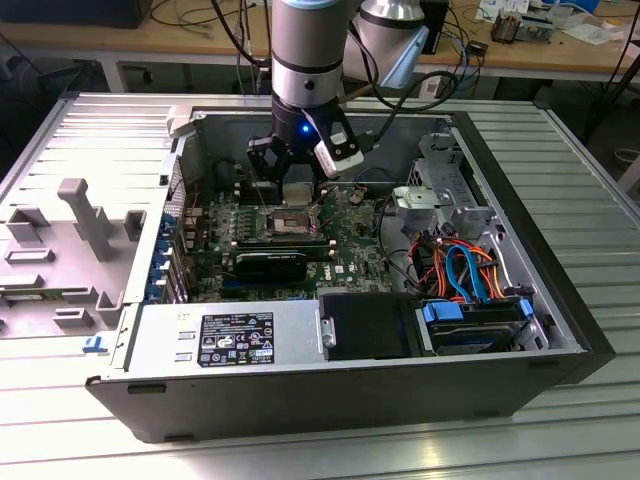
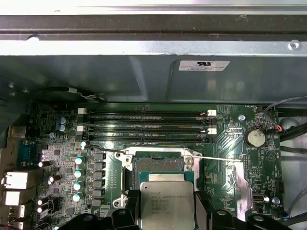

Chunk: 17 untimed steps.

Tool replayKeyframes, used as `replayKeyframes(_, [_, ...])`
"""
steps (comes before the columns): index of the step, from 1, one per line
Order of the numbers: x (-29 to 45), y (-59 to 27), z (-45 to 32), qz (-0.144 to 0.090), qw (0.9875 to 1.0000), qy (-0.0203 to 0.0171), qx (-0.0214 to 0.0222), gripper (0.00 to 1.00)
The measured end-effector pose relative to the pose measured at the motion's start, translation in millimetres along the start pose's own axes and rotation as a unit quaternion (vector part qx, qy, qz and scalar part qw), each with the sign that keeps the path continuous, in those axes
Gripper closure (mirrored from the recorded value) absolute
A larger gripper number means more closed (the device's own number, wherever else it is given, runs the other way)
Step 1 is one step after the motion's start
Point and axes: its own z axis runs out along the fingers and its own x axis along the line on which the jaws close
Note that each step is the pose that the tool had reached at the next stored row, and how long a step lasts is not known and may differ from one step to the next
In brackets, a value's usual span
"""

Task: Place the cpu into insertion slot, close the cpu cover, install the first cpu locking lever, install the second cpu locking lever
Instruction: 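Place the cpu into insertion slot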

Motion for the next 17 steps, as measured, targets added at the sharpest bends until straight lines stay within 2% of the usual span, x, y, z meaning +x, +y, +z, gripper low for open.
replayKeyframes(7, [0.0,-0.1,0.2,0.036,0.9993,-0.0032,0.0003,0.46])
replayKeyframes(9, [0.0,-0.1,0.7,0.051,0.9987,-0.0045,0.0001,0.46])
replayKeyframes(17, [0.0,-0.2,1.8,0.082,0.9966,-0.0073,-0.0003,0.46])
